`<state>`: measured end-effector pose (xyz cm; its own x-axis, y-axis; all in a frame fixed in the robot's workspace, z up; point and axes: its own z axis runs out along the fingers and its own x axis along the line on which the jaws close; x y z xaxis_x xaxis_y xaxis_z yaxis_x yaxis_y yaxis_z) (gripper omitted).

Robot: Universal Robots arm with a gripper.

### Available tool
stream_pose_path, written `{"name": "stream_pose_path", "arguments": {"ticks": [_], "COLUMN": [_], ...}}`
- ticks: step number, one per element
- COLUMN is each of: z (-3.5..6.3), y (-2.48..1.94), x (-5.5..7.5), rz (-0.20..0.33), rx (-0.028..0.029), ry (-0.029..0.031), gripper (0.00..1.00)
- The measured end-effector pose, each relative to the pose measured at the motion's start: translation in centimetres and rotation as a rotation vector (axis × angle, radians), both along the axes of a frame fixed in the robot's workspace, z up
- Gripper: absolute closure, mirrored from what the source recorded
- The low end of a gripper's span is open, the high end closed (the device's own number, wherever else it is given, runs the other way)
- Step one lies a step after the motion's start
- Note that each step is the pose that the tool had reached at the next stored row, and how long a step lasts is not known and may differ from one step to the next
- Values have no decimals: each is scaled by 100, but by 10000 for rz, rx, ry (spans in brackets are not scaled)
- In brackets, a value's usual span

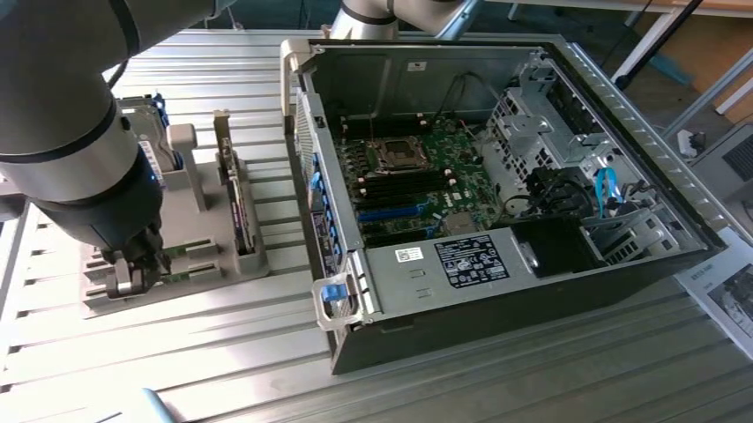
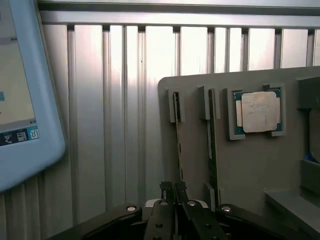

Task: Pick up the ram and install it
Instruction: 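Pick up the ram and move it above insertion slot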

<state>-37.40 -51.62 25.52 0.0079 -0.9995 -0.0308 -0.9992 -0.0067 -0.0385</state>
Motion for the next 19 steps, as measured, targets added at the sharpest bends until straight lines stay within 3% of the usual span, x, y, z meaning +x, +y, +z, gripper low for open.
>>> {"name": "stream_pose_path", "arguments": {"ticks": [10,17,19], "z": [-284,-298,-298], "y": [0,0,0], "x": [0,0,0], "rz": [167,168,168], "rx": [0,8,9], "ry": [8,9,9], "gripper": [85,84,72]}}
